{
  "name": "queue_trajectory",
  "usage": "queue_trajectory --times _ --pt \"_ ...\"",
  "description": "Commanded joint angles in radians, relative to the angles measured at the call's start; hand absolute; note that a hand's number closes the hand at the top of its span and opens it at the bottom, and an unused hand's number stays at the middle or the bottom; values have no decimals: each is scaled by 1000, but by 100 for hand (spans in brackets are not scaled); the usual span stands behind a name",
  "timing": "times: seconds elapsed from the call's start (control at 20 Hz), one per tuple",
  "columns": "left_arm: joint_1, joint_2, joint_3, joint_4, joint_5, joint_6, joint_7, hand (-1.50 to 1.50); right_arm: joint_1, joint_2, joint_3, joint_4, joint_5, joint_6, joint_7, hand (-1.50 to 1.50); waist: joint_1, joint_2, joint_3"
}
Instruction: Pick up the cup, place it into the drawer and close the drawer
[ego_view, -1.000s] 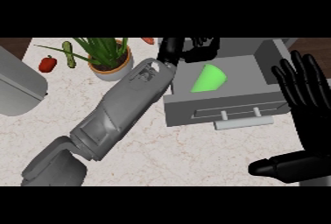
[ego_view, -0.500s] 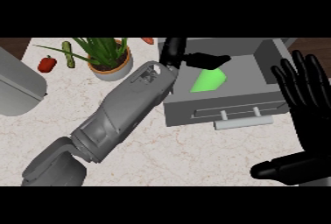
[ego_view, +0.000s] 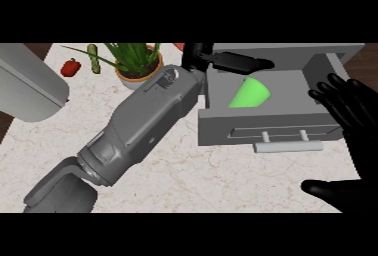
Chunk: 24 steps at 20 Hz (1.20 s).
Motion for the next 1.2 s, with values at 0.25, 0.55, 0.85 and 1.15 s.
queue_trajectory --times 0.25,0.55,0.85,1.15 --pt "130 103 74 -214 25 29 52 -150 66 -138 6 -45 86 148 -20 150 60 -17 -1" --pt "336 235 71 -473 28 63 152 -150 95 -162 38 -81 185 151 14 150 76 -21 -1" --pt "606 385 93 -722 34 16 162 -150 43 -146 71 0 303 115 14 150 80 -15 -1" --pt "810 473 157 -874 59 -66 151 -150 100 -169 142 99 515 139 -171 150 64 -9 0"
